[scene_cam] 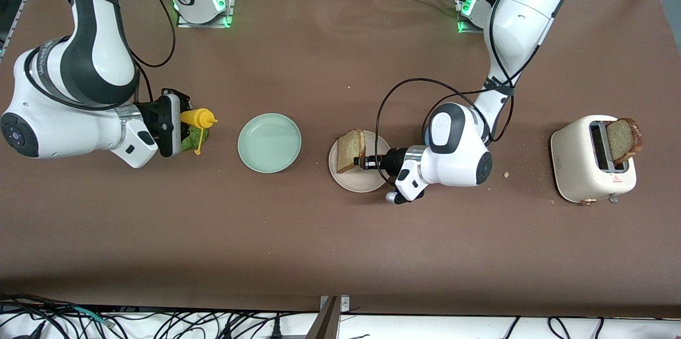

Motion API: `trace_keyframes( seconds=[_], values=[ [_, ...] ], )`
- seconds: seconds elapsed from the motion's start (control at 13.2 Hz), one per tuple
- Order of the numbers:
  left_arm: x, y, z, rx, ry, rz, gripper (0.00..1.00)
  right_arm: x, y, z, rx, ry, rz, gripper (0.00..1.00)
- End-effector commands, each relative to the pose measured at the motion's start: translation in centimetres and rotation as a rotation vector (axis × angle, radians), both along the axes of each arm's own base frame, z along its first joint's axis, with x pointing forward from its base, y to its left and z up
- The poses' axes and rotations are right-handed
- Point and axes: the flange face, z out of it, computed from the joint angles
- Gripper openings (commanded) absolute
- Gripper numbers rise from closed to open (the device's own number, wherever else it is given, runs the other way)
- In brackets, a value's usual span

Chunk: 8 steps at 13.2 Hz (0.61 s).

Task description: Make sandwich in beige plate with both arms

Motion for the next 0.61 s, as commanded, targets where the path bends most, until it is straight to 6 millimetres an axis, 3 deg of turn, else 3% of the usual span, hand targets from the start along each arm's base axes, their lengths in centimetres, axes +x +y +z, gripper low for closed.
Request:
trace_keyframes(
  seconds=[0.0,0.23,0.53],
  values=[
    [0.1,0.3,-0.3,-0.006,-0.005,0.011,0.99,-0.4,0.5,0.7,-0.015,0.005,0.001,0.0],
    [0.5,1.0,-0.3,-0.002,-0.005,0.022,0.99,-0.4,0.5,0.6,-0.016,0.005,0.0,0.0],
    [1.0,3.4,-0.8,0.071,-0.024,0.0,1.0,-0.3,0.5,0.5,-0.016,0.003,-0.001,0.0]
  ],
)
